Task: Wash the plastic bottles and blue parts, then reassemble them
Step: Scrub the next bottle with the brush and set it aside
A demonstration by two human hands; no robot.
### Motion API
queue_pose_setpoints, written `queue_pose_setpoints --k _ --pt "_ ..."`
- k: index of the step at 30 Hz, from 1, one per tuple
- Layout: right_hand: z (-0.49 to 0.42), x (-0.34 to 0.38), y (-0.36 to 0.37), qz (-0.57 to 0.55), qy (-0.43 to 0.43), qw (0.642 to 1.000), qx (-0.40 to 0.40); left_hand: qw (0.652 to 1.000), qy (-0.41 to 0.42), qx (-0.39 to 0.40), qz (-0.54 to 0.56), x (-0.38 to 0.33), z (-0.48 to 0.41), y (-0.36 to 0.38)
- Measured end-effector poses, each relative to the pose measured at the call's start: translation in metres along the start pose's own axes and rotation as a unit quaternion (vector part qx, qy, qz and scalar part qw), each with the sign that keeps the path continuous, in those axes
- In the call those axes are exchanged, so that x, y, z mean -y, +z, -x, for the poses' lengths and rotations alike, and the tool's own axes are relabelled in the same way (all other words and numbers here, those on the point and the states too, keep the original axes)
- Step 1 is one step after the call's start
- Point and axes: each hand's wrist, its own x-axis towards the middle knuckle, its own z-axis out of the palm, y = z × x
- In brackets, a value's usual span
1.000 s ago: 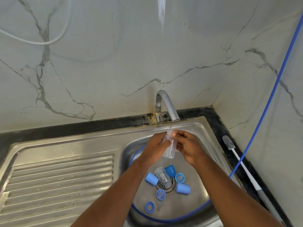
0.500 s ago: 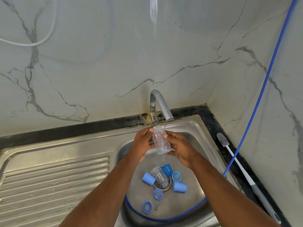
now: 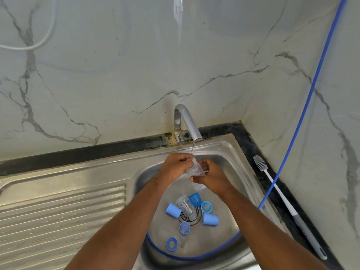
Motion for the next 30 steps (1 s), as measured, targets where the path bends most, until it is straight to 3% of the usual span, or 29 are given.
queue_pose_setpoints --k 3,12,19,27,30 --pt "-0.004 -0.004 0.000 0.013 -0.023 1.000 0.002 0.999 0.028 -0.004 -0.037 -0.005 -0.004 -0.001" --pt "-0.010 0.003 0.006 0.071 -0.078 0.994 0.007 0.997 0.067 -0.005 0.041 -0.001 -0.004 -0.016" --pt "-0.016 0.018 0.012 0.125 -0.110 0.986 -0.025 0.994 -0.014 -0.076 0.073 0.009 -0.009 -0.026" --pt "-0.015 0.021 0.013 0.120 -0.109 0.987 -0.001 0.992 -0.026 -0.112 0.054 0.019 -0.008 -0.016" --pt "-0.012 0.033 0.010 0.112 -0.143 0.983 -0.032 0.988 -0.030 -0.149 0.031 0.021 -0.010 -0.013"
